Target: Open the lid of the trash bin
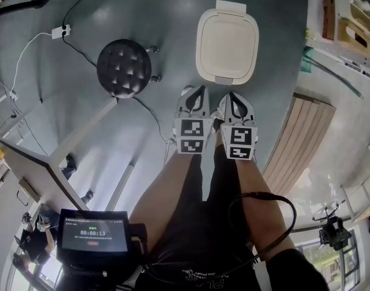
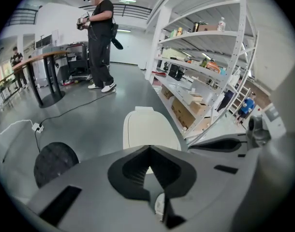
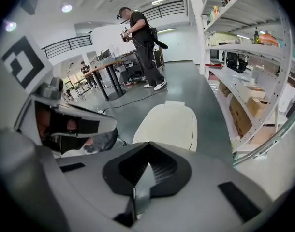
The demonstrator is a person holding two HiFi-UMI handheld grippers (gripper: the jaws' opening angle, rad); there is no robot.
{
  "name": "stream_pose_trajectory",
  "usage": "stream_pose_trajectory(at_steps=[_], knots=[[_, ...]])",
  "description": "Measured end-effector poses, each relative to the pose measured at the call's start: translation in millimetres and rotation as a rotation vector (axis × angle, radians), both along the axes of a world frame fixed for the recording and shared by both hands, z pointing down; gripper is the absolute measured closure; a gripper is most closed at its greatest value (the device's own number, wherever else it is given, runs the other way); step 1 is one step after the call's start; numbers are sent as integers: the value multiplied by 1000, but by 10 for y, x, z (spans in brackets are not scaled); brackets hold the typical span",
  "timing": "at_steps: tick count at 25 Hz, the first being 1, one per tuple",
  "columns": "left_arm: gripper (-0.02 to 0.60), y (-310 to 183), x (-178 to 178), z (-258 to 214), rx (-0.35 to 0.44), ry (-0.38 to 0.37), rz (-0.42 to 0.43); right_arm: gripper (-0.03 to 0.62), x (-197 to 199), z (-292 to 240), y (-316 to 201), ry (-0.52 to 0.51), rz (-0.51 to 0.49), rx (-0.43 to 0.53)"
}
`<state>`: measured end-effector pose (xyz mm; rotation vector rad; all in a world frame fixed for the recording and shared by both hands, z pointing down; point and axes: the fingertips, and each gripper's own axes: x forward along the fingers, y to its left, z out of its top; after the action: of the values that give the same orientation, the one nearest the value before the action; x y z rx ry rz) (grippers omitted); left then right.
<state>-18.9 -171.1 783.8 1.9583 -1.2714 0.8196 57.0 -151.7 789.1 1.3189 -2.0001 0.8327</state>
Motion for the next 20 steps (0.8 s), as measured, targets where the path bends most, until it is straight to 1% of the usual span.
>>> stream_pose_trajectory(at_steps=[3, 9, 14, 20], knots=[[584, 4, -1, 43, -18, 10, -23, 594, 8, 90, 19, 0, 1, -20], [584, 34, -66, 76, -37, -4, -18, 594, -66, 168, 30, -13, 8, -59], [584, 49, -3, 503, -62, -11, -26, 594, 21, 569, 39, 3, 8, -94], [584, 74, 12, 655, -80, -10, -14, 593, 22, 808, 30, 19, 11, -148]])
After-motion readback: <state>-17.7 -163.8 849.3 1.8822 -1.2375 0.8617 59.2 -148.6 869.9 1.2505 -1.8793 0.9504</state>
